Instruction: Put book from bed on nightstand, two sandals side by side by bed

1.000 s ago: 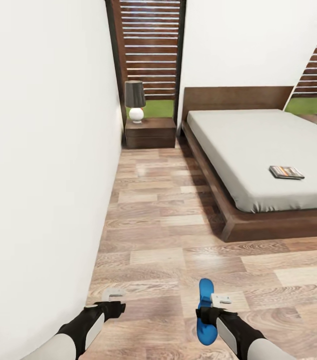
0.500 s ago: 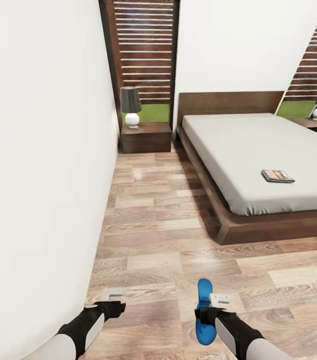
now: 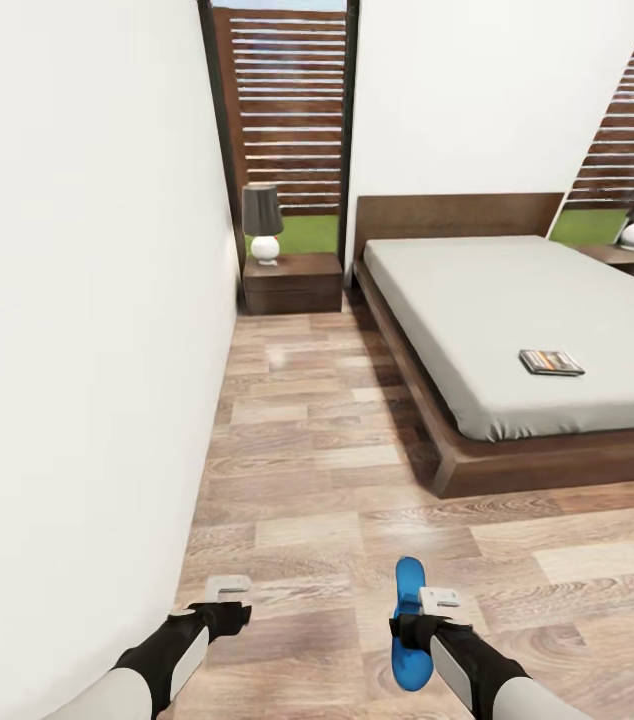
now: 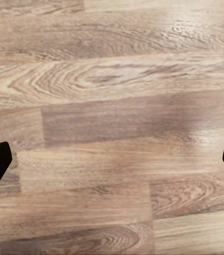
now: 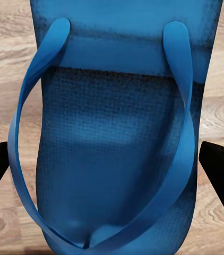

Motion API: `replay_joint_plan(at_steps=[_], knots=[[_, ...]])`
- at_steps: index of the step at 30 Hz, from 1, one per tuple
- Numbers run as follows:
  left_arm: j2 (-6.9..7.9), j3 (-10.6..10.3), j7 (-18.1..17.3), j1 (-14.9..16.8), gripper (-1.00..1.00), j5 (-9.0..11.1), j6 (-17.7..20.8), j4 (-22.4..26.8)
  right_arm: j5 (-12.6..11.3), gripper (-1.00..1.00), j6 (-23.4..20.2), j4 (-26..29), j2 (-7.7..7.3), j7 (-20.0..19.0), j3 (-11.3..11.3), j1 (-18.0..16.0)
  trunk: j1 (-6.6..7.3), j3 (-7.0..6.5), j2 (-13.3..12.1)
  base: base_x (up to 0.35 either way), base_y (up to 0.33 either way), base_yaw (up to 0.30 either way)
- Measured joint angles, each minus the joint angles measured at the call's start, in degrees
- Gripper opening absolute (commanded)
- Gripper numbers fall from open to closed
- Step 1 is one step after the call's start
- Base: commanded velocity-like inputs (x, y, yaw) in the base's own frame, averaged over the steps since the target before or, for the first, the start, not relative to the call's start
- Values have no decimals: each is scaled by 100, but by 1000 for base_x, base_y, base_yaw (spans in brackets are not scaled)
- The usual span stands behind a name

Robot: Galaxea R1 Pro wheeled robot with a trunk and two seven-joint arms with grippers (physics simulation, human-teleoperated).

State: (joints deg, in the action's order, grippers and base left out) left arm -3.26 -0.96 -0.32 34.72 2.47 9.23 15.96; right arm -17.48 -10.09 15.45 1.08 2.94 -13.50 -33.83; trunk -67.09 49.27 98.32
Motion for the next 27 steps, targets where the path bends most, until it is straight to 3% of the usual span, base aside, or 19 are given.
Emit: replay_joint_plan(at_steps=[27], knots=[[-4, -4, 0, -3, 100, 0, -70, 0, 9, -100, 0, 0, -16, -2, 0, 0, 593, -572, -1083, 0, 0, 0]])
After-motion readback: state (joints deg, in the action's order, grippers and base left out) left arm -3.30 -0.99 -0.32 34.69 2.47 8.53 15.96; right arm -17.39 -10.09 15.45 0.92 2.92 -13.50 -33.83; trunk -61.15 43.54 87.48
